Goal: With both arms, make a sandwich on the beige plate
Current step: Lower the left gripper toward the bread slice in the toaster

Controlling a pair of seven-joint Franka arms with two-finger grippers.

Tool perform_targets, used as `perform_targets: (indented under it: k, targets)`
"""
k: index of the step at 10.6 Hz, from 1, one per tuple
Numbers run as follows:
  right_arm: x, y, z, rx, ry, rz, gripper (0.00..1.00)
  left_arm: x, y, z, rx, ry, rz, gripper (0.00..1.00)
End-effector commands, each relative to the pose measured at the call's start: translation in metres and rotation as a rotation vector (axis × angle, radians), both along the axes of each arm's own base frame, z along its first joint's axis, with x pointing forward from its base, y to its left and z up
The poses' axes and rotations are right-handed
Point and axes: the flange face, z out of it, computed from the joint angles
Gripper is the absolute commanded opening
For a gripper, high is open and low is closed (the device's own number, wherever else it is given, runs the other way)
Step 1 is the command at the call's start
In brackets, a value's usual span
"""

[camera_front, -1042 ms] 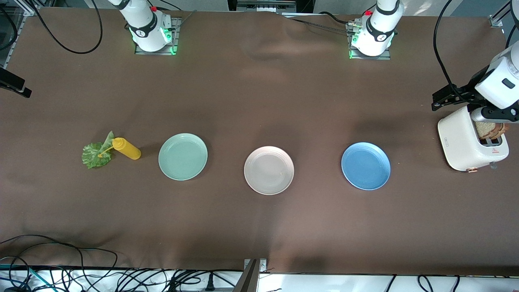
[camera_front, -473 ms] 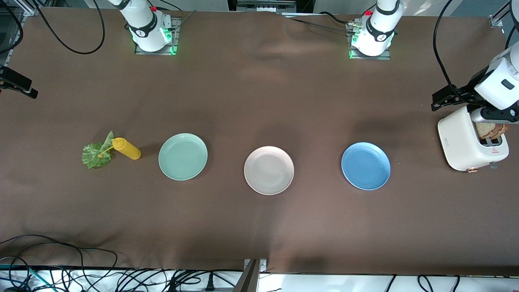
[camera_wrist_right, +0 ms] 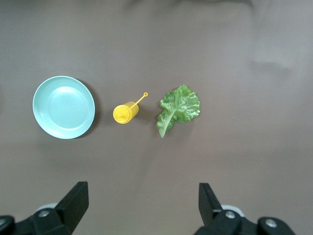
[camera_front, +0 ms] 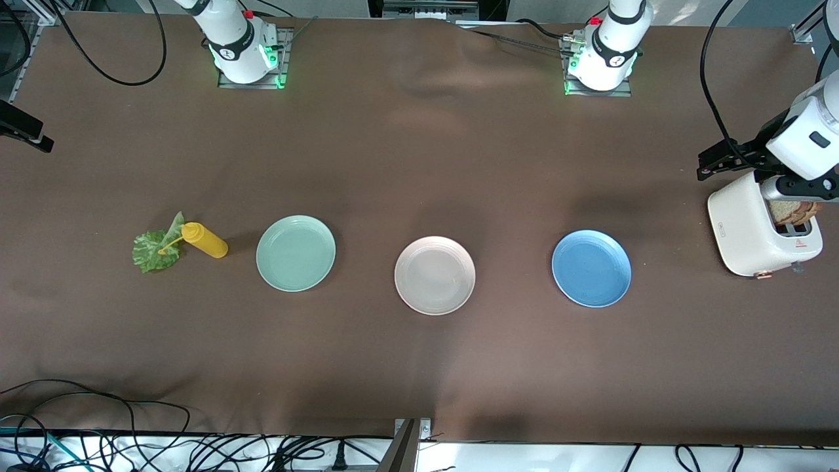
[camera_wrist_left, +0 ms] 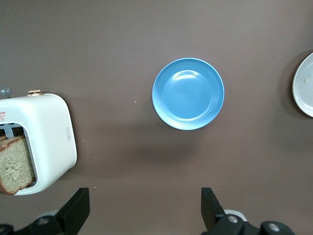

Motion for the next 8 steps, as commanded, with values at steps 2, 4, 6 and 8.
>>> perform_targets:
  k: [2,4,6,8]
  targets:
    - [-0.003,0.008,0.008,0.009,0.005,0.025,1.0,0.001,0.001,-0.001,-0.033,0.01,-0.011,1.0]
    - [-0.003,0.011,0.008,0.01,0.002,0.028,1.0,0.003,0.002,-0.007,-0.029,0.022,-0.011,1.0]
    - [-0.002,0.011,0.007,0.008,0.002,0.028,1.0,0.003,0.012,-0.007,-0.031,0.024,0.005,1.0]
    - [-0.001,0.011,0.003,-0.009,0.016,0.03,1.0,0.003,0.013,-0.009,-0.031,0.027,0.007,1.0]
